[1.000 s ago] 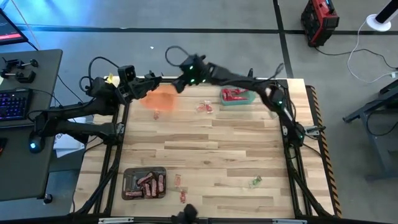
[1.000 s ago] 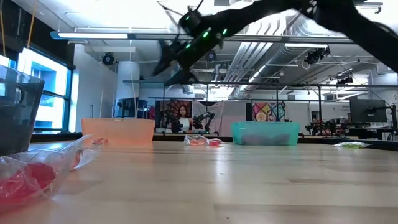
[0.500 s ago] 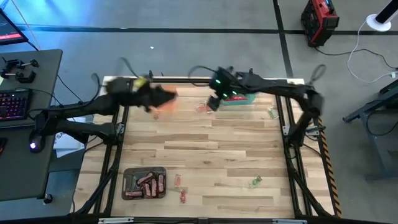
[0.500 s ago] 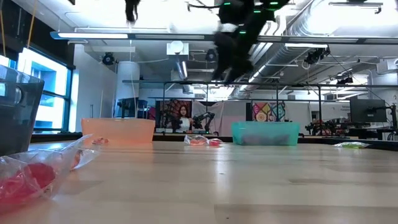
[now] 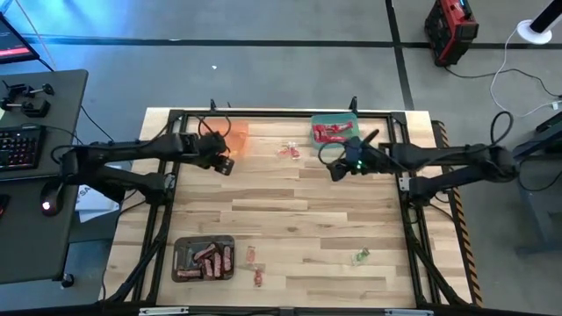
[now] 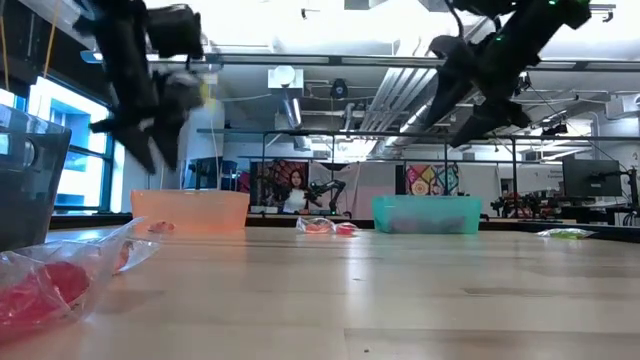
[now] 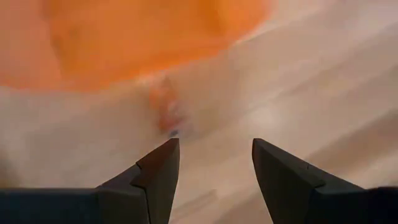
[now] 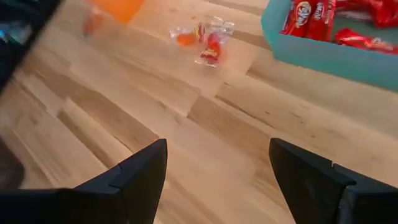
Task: Sort candy by brand, put in halloween buckets
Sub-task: Put the orange gummy into the orange bin
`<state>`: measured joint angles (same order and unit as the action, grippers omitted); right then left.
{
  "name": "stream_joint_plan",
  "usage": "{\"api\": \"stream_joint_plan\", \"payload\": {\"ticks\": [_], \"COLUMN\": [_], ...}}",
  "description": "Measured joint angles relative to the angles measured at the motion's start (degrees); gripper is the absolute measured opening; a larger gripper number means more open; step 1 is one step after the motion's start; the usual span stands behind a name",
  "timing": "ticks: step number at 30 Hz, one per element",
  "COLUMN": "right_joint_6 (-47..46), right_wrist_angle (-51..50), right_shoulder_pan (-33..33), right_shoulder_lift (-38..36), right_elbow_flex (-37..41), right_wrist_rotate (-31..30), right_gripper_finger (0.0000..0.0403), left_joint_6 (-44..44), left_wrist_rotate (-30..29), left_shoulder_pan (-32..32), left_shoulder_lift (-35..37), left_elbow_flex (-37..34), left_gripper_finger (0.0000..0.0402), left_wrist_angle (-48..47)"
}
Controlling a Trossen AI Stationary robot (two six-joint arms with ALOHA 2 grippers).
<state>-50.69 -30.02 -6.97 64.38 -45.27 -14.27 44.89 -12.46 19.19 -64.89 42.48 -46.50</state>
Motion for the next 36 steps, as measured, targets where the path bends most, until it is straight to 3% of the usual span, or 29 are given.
{"api": "stream_joint_plan", "payload": {"ticks": [6, 12, 18, 31, 36], "right_joint_6": [-4.18, -4.38, -4.38, -4.25, -2.96], "right_wrist_angle": [3.76, 4.67, 4.68, 4.68, 4.68], "right_shoulder_pan": [2.29, 2.26, 2.27, 2.26, 2.26], "right_shoulder_lift": [-1.80, -1.79, -1.79, -1.79, -1.77], "right_elbow_flex": [2.84, 2.92, 2.92, 2.92, 2.92], "right_wrist_rotate": [-0.78, -0.78, -0.78, -0.78, -0.78], "right_gripper_finger": [0.0275, 0.0275, 0.0275, 0.0275, 0.0275], "left_joint_6": [5.56, 5.90, 7.45, 8.34, 7.52], "left_wrist_rotate": [-1.42, -5.53, -5.38, -0.32, 2.62], "left_shoulder_pan": [3.63, 4.98, 4.93, 4.17, 1.09], "left_shoulder_lift": [-1.70, -6.73, -11.59, -17.80, -16.98], "left_elbow_flex": [-7.18, -7.48, -7.48, -7.39, -7.41], "left_gripper_finger": [0.0193, 0.0193, 0.0193, 0.0192, 0.0150], "left_wrist_angle": [11.33, 11.88, 13.94, 16.22, 15.76]}}
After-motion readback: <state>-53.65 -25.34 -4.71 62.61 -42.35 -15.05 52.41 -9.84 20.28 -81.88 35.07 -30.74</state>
